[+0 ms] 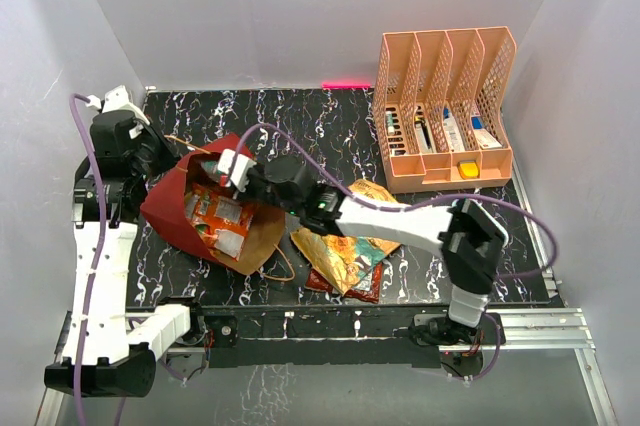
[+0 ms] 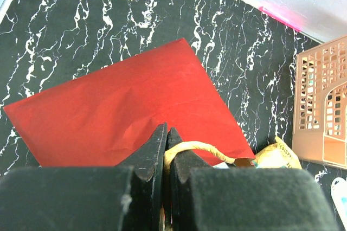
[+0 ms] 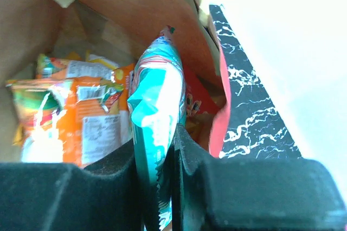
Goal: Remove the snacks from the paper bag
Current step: Take out the snack from the paper bag, then place the snack at the center of the board.
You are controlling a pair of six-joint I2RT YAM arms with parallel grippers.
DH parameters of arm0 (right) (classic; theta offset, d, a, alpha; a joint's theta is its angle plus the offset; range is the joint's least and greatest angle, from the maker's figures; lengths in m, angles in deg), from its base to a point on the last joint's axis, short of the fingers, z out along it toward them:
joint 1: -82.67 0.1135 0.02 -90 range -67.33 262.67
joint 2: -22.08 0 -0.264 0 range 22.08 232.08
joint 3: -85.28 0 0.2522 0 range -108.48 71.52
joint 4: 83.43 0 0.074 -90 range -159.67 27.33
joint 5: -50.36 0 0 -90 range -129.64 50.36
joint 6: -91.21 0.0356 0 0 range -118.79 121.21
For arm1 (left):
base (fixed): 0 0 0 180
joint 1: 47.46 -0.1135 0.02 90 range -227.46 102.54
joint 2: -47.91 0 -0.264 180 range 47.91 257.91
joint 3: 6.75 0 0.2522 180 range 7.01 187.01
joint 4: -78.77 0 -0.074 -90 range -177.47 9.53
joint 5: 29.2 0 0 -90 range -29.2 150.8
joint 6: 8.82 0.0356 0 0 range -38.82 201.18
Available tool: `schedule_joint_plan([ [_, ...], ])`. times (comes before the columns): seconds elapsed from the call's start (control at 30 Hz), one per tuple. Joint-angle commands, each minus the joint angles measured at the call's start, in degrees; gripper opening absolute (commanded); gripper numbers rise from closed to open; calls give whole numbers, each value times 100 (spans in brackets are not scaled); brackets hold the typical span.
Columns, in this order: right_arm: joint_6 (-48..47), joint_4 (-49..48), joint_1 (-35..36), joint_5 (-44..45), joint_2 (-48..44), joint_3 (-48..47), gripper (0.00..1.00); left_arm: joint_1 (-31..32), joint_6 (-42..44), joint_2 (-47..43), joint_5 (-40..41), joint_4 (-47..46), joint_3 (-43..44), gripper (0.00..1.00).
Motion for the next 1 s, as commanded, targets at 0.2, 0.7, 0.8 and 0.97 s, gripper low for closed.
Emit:
schedule_joint_plan([
  [0.2, 1413, 1442, 8, -1310, -2742, 1276, 8, 10, 31, 136, 146, -73, 156, 0],
  [0.7, 5410, 3579, -2186, -2613, -4980, 2911, 8, 7, 151, 226, 184, -233, -123, 0],
  [0.8, 5347, 3433, -3192, -4348, -4487, 2913, 7, 10, 151, 220, 155, -178, -82, 0],
  [0.97, 5252, 2765, -4158, -6451, -3559, 3146, 8, 10, 207, 171, 252, -109, -29, 0],
])
